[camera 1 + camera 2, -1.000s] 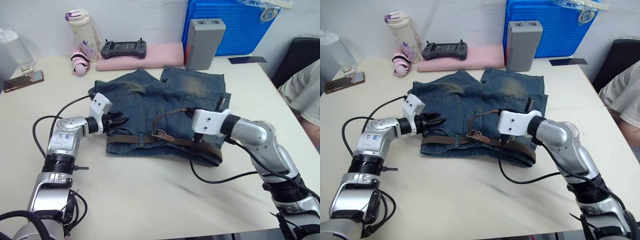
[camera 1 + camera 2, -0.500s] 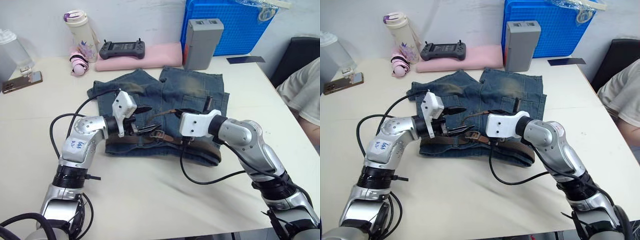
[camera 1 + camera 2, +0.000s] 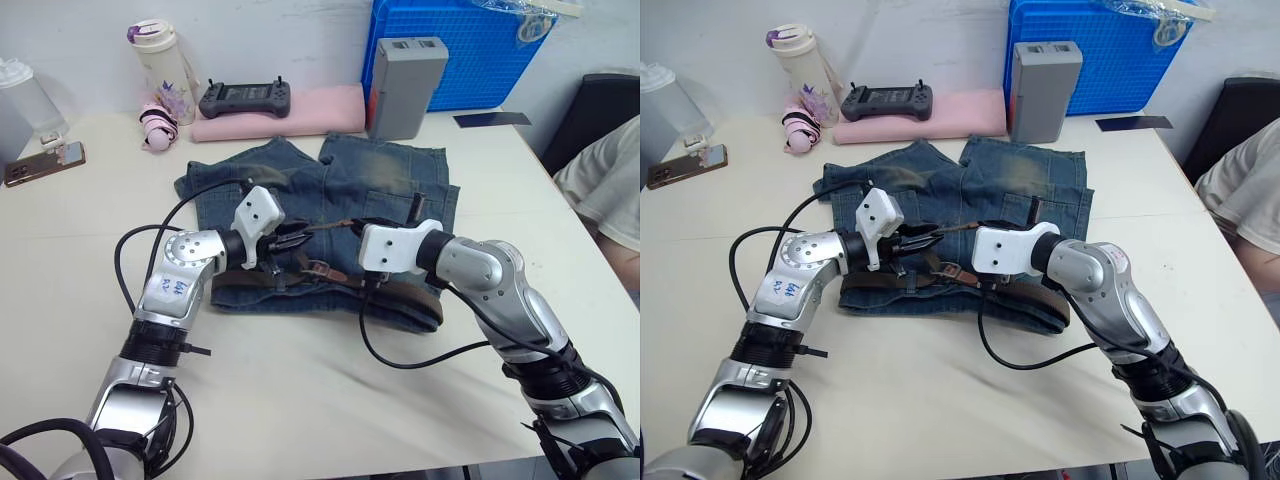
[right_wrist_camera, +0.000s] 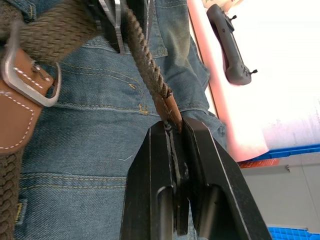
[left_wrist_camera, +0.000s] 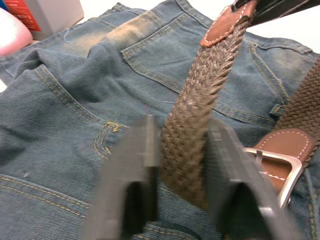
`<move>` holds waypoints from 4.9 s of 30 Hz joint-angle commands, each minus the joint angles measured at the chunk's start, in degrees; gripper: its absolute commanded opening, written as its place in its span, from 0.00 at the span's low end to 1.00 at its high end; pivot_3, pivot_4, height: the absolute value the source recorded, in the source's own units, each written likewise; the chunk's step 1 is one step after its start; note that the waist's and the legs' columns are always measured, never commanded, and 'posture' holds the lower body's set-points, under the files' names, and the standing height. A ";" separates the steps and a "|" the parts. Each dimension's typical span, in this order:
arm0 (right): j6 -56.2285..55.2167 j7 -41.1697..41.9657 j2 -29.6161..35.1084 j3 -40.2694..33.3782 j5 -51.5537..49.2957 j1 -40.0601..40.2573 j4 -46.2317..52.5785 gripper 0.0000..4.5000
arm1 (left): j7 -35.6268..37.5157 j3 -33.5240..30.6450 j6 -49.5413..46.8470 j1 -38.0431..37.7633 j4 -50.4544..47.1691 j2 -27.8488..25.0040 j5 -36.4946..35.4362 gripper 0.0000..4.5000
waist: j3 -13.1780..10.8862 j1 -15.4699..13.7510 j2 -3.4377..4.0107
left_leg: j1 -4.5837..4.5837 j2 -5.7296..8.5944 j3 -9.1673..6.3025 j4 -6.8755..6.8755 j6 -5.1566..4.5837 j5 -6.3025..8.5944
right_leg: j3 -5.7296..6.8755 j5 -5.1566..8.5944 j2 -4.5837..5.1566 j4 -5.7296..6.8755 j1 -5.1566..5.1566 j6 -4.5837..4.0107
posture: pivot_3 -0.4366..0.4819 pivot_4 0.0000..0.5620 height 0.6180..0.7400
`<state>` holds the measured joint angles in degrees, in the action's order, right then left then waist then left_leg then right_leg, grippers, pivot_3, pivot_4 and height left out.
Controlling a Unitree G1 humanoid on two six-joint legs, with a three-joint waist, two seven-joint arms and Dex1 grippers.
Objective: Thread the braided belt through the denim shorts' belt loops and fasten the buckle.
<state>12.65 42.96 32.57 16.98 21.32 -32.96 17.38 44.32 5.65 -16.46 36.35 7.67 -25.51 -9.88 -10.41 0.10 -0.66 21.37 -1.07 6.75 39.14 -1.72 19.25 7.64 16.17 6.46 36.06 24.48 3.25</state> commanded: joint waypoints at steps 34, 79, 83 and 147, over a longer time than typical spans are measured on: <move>38.44 -7.05 -14.97 9.09 -16.94 2.70 -3.48 0.01 | -18.46 -11.47 -15.34 -17.17 -25.45 12.85 -16.20 0.09 | 0.07 0.37 -0.05 | -0.06 0.01 -0.04 -0.02 -0.06 0.01 | -0.02 -0.01 0.06 0.01 -0.04 -0.01 | 0.48 0.27 0.90; 42.78 -8.15 -16.34 8.80 -27.05 -4.45 -0.84 0.01 | -17.72 -13.34 -11.34 -26.48 -22.95 5.35 -15.25 0.09 | 0.34 0.32 -0.12 | -0.06 -0.05 -0.05 -0.12 -0.05 0.15 | -0.02 0.02 0.10 -0.09 -0.01 -0.06 | 0.48 0.27 0.90; 42.48 -7.89 -16.86 10.87 -26.49 -5.65 -3.44 0.01 | -17.50 -13.16 -11.21 -25.49 -22.49 5.35 -15.19 0.09 | 0.34 0.38 -0.11 | -0.06 -0.06 -0.06 -0.12 -0.05 0.15 | -0.02 0.03 0.10 -0.09 -0.01 -0.06 | 0.48 0.27 0.90; 38.65 -1.27 -14.36 10.01 -26.05 -11.51 -6.55 0.01 | -10.66 -12.21 -6.14 -18.42 -13.28 1.78 -12.14 0.09 | 0.30 1.49 -0.08 | -0.02 -0.07 -0.07 -0.22 -0.01 0.13 | 0.01 0.02 0.09 -0.12 0.03 -0.06 | 0.48 0.27 0.90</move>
<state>50.80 41.05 18.38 28.64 -3.60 -43.19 8.98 33.40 -6.28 -23.90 17.22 -5.23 -23.65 -22.17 -10.12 1.59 -0.74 21.35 -1.14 6.68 38.92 -1.73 19.37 7.66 16.20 6.55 35.94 24.51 3.18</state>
